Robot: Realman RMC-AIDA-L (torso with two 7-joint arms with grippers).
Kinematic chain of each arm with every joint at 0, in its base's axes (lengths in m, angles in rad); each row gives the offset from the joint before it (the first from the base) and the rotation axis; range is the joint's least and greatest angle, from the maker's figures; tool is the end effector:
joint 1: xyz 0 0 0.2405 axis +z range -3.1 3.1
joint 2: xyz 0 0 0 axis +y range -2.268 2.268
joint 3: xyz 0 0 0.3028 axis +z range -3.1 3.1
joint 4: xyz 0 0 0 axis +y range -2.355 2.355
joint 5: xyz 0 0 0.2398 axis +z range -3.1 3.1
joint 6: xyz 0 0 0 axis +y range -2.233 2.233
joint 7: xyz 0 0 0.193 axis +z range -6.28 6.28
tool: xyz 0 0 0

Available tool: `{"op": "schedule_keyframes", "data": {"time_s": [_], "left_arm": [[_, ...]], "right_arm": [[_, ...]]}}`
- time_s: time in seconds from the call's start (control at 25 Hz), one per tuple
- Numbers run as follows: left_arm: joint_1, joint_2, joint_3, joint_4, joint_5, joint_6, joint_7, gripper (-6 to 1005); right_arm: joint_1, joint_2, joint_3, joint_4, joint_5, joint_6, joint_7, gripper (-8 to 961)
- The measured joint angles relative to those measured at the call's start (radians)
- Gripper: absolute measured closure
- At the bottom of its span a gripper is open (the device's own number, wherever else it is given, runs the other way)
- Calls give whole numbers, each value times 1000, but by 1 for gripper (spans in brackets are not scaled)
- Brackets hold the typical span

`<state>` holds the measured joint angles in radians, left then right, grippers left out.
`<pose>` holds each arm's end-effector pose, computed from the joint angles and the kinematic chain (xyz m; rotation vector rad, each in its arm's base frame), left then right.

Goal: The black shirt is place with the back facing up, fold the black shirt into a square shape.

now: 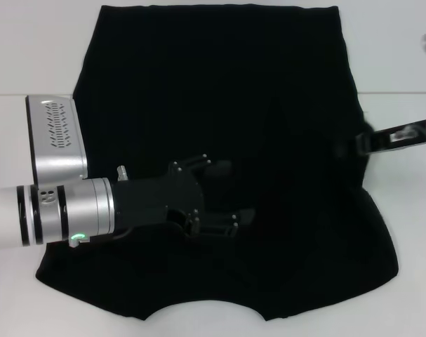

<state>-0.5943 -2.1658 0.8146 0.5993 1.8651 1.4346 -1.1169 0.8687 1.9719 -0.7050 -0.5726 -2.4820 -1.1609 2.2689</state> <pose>-0.2386 0.4043 -0.1209 -2.7369 -0.2532 -0.7710 0.2862 0.5205 -0.0381 -2.3291 1.3405 0.1375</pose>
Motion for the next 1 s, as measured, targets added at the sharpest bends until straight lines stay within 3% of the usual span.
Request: {"op": "schedule_keyframes", "data": {"time_s": [0.64, 0.84, 1.0], "left_arm": [[0, 2, -40, 2, 0, -3, -1, 48], [2, 4, -77, 1, 0, -3, -3, 48], [5, 4, -130, -1, -2, -3, -31, 48]], "right_arm": [[39, 27, -25, -7, 23, -57, 0, 944], [41, 21, -26, -11, 58, -72, -11, 810], [32, 16, -19, -12, 74, -68, -25, 645]]}}
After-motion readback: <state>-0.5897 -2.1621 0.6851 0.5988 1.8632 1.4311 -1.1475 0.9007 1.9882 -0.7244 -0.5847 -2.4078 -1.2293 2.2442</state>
